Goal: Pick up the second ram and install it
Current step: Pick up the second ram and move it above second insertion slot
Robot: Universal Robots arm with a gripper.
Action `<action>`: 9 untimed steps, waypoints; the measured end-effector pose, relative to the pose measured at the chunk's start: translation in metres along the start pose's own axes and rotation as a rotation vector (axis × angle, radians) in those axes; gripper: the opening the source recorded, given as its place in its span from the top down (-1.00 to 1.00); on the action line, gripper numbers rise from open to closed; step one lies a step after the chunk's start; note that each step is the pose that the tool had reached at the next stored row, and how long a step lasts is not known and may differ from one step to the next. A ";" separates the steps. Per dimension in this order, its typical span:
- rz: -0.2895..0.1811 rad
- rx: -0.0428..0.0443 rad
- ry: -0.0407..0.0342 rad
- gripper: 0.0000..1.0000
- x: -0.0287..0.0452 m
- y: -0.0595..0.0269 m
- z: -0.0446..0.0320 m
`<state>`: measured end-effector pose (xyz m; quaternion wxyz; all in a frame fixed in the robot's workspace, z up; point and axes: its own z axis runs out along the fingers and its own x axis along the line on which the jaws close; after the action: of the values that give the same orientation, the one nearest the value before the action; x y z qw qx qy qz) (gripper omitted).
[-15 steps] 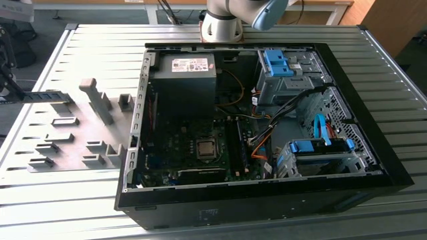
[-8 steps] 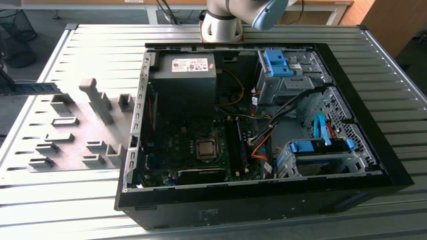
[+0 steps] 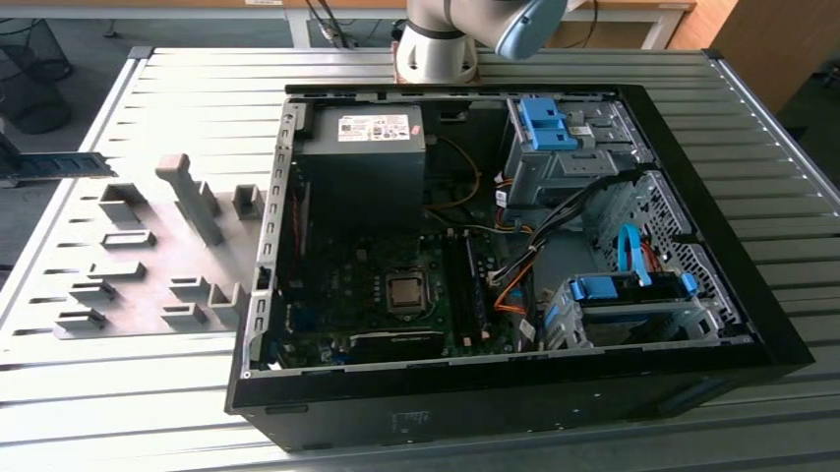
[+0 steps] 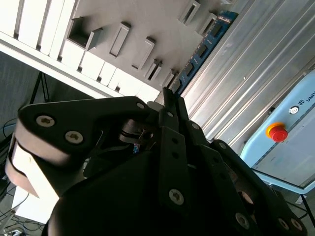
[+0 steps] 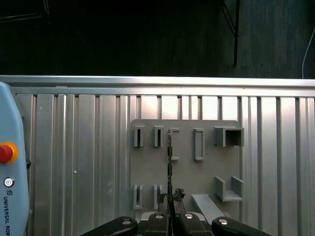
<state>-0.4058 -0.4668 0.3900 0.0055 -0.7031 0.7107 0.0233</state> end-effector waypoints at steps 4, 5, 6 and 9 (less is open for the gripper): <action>0.000 -0.0002 0.0001 0.72 -0.0001 -0.0004 -0.0001; 0.000 -0.0002 0.0001 0.72 -0.0001 -0.0008 -0.0001; 0.000 -0.0001 0.0001 0.72 0.0000 -0.0014 -0.0001; 0.000 -0.0001 0.0000 0.72 0.0000 -0.0035 -0.0002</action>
<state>-0.4023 -0.4668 0.3901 0.0054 -0.7031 0.7107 0.0234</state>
